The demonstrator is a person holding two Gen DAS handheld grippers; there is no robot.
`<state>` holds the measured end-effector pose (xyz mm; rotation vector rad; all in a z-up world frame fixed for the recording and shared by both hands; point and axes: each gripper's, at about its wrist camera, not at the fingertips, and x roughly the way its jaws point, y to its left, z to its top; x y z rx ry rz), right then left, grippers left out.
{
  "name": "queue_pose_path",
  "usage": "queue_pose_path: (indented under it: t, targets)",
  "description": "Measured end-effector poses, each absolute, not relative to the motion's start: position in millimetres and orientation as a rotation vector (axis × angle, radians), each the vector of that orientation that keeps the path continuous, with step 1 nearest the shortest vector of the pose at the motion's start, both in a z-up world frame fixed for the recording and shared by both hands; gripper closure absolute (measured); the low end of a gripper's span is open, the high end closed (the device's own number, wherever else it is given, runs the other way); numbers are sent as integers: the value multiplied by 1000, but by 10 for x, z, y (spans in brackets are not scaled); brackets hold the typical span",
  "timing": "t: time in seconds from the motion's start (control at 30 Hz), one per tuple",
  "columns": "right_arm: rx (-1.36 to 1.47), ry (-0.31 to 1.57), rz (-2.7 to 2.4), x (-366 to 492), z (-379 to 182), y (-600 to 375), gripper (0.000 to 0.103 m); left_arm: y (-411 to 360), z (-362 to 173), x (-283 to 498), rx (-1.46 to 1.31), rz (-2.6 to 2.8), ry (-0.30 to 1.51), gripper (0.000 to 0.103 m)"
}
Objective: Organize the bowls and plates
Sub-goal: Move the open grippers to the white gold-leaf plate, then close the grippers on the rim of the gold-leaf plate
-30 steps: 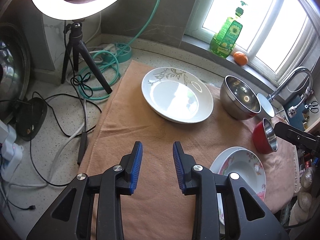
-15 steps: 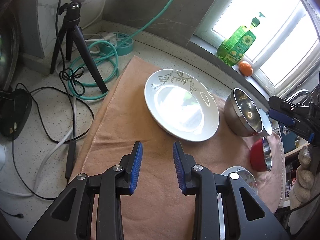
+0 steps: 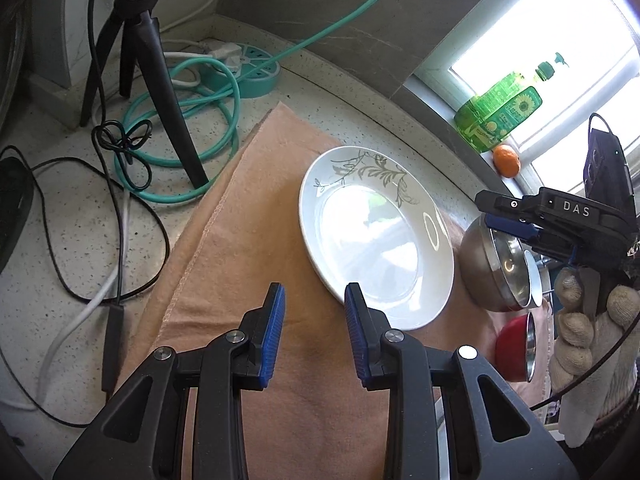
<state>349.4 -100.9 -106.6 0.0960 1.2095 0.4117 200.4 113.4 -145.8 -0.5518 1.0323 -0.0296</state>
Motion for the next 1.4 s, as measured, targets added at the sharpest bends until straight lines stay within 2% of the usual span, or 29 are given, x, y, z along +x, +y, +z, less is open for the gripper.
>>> queue_pose_path:
  t: [0.1,0.27,0.37,0.53,0.63,1.4]
  targets:
    - [62,1242,395,3651,-1205,-955,71,1149,-1514,2067,-567,-26,1037,76]
    - [-1,1268,366,3864,-1373,-852,74,1152,-1603,2156,-583,-28,1049,76]
    - [-15,1287,357,3945,-1465,-825,79,1166,-1637,2212,-596,-29,1054,76]
    - [-50,1299,339,4036,-1557,-785,79,1185,-1661,2274,-601,-31,1061,77]
    - [-71,1302,333,4058,-1592,-766,82,1156,-1664,2311,-600,-42,1068,82]
    - [-178,1272,335,4067,-1575,-685,84,1088,-1764,2381,-597,-61,1088,88]
